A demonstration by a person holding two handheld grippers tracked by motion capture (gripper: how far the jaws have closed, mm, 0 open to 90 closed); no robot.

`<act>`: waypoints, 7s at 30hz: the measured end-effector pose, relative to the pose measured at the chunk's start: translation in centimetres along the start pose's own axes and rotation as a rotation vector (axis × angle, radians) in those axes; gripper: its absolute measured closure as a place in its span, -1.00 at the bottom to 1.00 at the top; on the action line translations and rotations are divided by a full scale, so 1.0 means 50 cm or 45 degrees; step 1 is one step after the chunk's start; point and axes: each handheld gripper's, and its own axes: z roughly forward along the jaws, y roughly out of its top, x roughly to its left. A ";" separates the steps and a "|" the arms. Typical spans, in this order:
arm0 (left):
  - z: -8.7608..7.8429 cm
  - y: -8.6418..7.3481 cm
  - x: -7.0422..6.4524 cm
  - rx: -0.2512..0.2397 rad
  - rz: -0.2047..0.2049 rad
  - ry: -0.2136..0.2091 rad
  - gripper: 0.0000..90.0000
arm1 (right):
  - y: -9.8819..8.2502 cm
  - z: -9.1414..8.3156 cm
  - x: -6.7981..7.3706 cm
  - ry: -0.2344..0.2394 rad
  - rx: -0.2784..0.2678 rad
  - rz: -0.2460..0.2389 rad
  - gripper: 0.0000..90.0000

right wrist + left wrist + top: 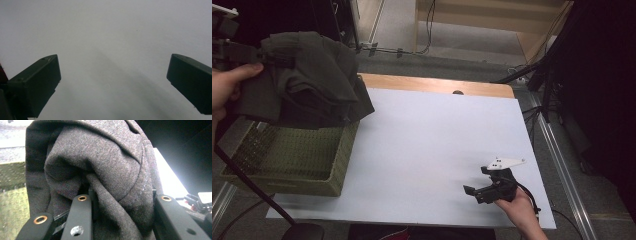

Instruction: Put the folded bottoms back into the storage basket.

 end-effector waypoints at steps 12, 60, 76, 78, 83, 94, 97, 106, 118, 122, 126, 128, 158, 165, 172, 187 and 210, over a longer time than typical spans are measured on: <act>-0.044 -0.026 0.041 0.004 -0.032 0.067 0.45 | 0.000 0.002 0.000 -0.002 0.006 -0.004 -1.00; -0.038 -0.124 0.082 0.200 0.038 -0.007 0.44 | 0.002 0.007 0.005 0.000 0.009 -0.011 -1.00; 0.099 -0.090 0.053 0.240 0.110 -0.061 0.43 | 0.001 0.002 0.001 -0.004 -0.001 -0.010 -1.00; 0.113 -0.089 0.058 0.242 0.111 -0.060 0.43 | 0.001 0.002 0.001 -0.002 0.002 -0.010 -1.00; 0.145 -0.091 0.077 0.214 0.083 -0.062 0.43 | 0.001 0.002 0.001 -0.002 0.000 -0.008 -1.00; 0.199 -0.102 0.112 0.205 0.079 -0.035 0.41 | 0.001 0.002 0.001 -0.003 0.002 -0.009 -1.00; 0.207 -0.108 0.127 0.212 0.061 -0.017 0.40 | 0.001 0.001 0.001 -0.003 0.000 -0.011 -1.00; 0.215 -0.122 0.165 0.199 0.076 0.060 0.37 | 0.001 0.002 0.001 -0.001 0.000 -0.013 -1.00; 0.236 -0.142 0.210 0.192 0.056 0.139 0.30 | 0.001 0.002 0.001 0.002 0.003 -0.017 -1.00; 0.248 -0.146 0.221 0.195 0.085 0.195 0.26 | 0.001 0.003 0.002 0.002 0.003 -0.018 -1.00; 0.259 -0.154 0.234 0.184 0.099 0.234 0.22 | 0.001 0.002 0.002 0.001 0.002 -0.018 -1.00; 0.264 -0.159 0.241 0.178 0.084 0.249 0.18 | 0.001 0.002 0.001 0.002 0.002 -0.018 -1.00; 0.191 -0.124 0.238 0.090 -0.108 0.362 -0.38 | 0.001 0.004 0.002 0.003 0.008 -0.019 -1.00; 0.179 -0.104 0.212 0.071 -0.114 0.289 -0.26 | 0.001 0.005 0.003 0.003 0.011 -0.021 -1.00; 0.226 -0.091 0.184 0.125 -0.099 0.217 0.09 | 0.001 0.003 0.002 0.002 0.007 -0.018 -1.00; 0.316 -0.074 0.123 0.150 0.046 0.168 0.96 | 0.000 0.002 0.001 0.002 0.006 -0.019 -1.00; 0.436 -0.127 0.125 0.247 0.061 0.219 0.96 | -0.001 0.001 0.000 -0.006 0.008 -0.022 -1.00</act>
